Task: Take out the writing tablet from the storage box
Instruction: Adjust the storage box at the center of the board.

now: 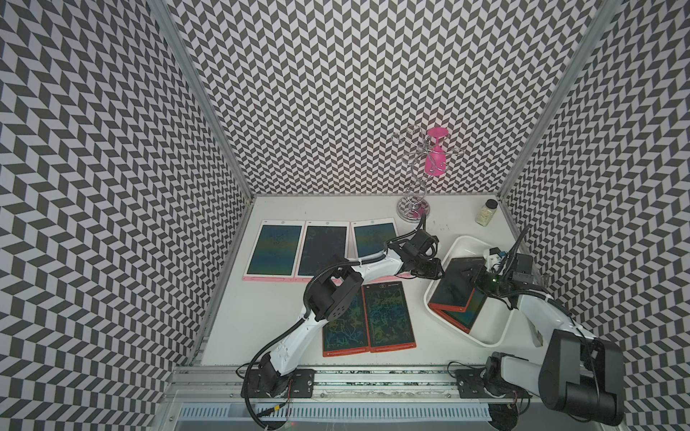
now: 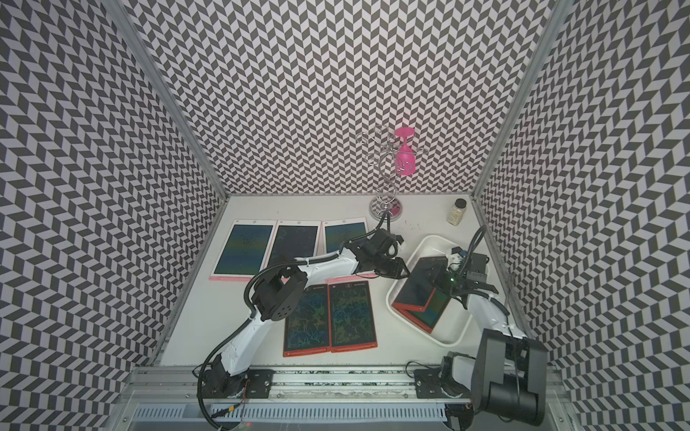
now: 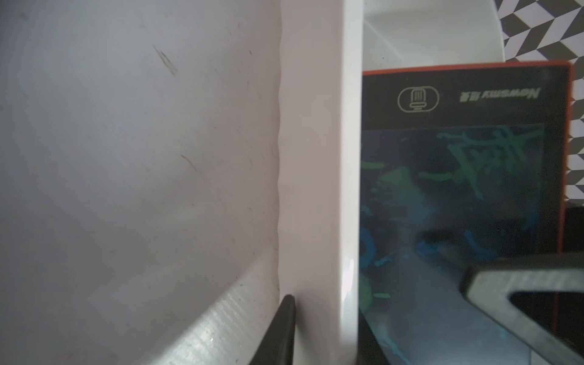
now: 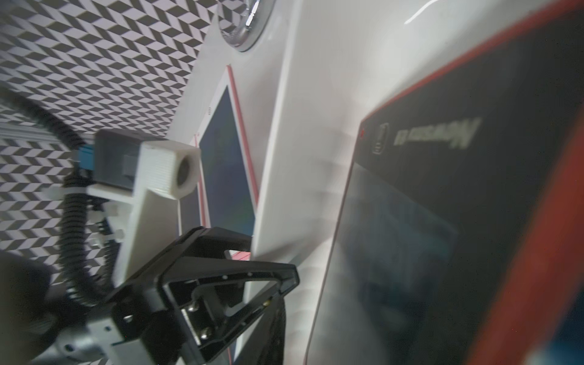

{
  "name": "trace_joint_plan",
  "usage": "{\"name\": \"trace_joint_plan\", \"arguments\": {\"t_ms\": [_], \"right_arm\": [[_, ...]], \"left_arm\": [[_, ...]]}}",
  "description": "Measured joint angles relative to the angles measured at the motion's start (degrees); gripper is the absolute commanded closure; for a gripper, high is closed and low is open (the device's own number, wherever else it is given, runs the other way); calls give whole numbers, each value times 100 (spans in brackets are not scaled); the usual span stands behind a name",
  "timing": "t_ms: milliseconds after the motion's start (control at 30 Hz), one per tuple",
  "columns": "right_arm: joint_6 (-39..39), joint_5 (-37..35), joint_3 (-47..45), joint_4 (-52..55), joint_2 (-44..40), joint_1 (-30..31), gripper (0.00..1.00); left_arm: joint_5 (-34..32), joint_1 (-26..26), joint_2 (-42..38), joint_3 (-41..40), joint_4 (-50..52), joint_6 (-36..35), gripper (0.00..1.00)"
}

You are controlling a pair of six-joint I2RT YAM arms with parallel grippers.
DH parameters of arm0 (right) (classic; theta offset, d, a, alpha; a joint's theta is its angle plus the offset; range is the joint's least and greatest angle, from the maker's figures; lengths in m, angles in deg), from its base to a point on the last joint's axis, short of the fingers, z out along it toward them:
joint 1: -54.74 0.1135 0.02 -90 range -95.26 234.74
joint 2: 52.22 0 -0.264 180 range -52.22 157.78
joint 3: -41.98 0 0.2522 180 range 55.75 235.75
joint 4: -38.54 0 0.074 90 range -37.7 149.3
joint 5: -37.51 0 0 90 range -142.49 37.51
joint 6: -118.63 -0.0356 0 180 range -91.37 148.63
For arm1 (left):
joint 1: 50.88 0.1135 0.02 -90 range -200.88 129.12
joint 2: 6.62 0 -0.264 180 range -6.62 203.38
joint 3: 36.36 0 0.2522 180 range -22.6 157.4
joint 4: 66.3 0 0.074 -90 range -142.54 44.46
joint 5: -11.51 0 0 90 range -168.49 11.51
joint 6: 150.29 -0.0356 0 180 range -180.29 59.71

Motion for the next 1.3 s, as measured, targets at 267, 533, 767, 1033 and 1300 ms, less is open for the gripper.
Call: {"name": "trace_joint_plan", "arguments": {"t_ms": [267,533,767,1033,1300], "right_arm": [[22,-343,15,437,2,-7,78],[2,-310,70,640,0,-15,86],[-31,-122,157,658,2,-50,95],[70,79,319,680,160,-114,98],[68,153,323,651,162,-129,100]], "left_arm": [[-35,0,0,0,-92,127,79],[-120,0,-2,-24,-155,221,84],[-149,-15,-2,-85,-280,334,76],[-205,-66,-79,-90,-479,426,56],[-236,-61,-170,-92,-520,363,49]]}}
